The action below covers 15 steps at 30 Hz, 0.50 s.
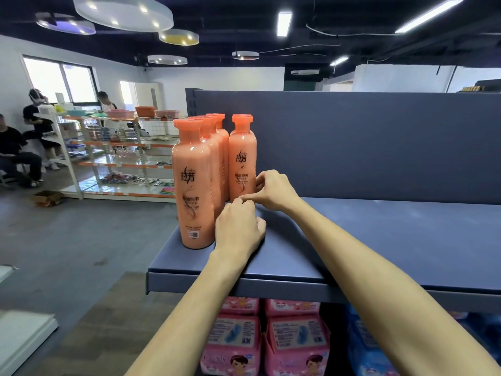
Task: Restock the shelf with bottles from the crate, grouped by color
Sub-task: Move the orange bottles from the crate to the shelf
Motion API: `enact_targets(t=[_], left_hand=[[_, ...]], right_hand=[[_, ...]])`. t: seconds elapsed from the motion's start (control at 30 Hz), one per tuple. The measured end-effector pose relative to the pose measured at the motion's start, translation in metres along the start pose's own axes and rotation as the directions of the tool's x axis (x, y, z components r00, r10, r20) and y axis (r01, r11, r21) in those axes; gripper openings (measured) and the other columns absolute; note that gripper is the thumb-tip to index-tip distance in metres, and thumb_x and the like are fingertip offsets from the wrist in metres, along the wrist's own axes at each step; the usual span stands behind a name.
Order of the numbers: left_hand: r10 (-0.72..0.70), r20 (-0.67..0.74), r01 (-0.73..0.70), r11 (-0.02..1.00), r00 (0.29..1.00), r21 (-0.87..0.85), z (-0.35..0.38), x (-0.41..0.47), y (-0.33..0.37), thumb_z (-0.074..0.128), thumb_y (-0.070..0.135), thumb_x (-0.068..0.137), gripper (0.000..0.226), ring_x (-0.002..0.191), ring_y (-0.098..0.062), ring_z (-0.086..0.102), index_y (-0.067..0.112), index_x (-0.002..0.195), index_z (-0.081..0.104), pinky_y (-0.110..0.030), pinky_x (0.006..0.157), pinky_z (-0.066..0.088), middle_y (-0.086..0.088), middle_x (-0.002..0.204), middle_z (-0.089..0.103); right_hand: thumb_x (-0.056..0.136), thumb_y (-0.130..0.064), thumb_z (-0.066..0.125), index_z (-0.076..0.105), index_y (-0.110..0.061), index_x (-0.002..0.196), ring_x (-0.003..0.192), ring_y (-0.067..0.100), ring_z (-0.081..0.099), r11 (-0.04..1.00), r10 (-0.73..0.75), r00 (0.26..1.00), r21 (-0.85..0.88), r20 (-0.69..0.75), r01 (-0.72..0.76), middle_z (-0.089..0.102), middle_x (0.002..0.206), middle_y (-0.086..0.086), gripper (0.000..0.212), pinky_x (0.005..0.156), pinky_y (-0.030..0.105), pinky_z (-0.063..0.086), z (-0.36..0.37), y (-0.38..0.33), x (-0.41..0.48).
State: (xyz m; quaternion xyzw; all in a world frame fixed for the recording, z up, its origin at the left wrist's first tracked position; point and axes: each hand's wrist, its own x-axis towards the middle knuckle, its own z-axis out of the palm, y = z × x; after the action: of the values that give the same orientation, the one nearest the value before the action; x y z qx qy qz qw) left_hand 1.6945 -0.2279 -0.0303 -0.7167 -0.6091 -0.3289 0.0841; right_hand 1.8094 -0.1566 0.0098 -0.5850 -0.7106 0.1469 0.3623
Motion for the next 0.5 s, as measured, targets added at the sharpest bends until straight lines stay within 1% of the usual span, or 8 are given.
enact_targets(t=[0.2,0.3,0.5], left_hand=[[0.008,-0.009,-0.009,1.000,1.000,-0.024,0.0010,-0.0011,-0.0004,0.053,0.028,0.086,0.026,0.100,-0.027,0.059,0.013,0.103,0.065,-0.036,0.080,0.047,-0.006,0.107,0.063],[0.019,0.004,-0.019,1.000,1.000,-0.017,-0.0006,-0.0003,0.0003,0.053,0.027,0.085,0.024,0.097,-0.028,0.060,0.012,0.099,0.065,-0.037,0.077,0.047,-0.006,0.105,0.064],[0.027,-0.016,-0.028,0.999,1.000,-0.032,0.0010,-0.0005,-0.0002,0.053,0.027,0.085,0.024,0.096,-0.028,0.060,0.012,0.100,0.066,-0.037,0.077,0.047,-0.007,0.104,0.064]], right_hand=[[0.059,-0.050,0.092,0.071,-0.005,0.086,0.076,0.018,0.070,1.000,0.020,1.000,-0.012,-0.020,-0.020,0.074,0.076,0.002,0.056,0.072,0.040,0.060,0.0008,-0.0019,-0.0032],[0.060,-0.047,0.091,0.071,0.000,0.088,0.075,0.019,0.071,0.999,0.033,0.999,-0.007,-0.015,-0.033,0.074,0.074,0.005,0.058,0.072,0.040,0.060,0.0002,-0.0043,-0.0042],[0.059,-0.048,0.091,0.071,-0.001,0.086,0.077,0.023,0.071,0.999,0.050,0.999,-0.012,-0.012,-0.050,0.075,0.076,0.006,0.058,0.072,0.041,0.061,-0.0010,-0.0061,-0.0062]])
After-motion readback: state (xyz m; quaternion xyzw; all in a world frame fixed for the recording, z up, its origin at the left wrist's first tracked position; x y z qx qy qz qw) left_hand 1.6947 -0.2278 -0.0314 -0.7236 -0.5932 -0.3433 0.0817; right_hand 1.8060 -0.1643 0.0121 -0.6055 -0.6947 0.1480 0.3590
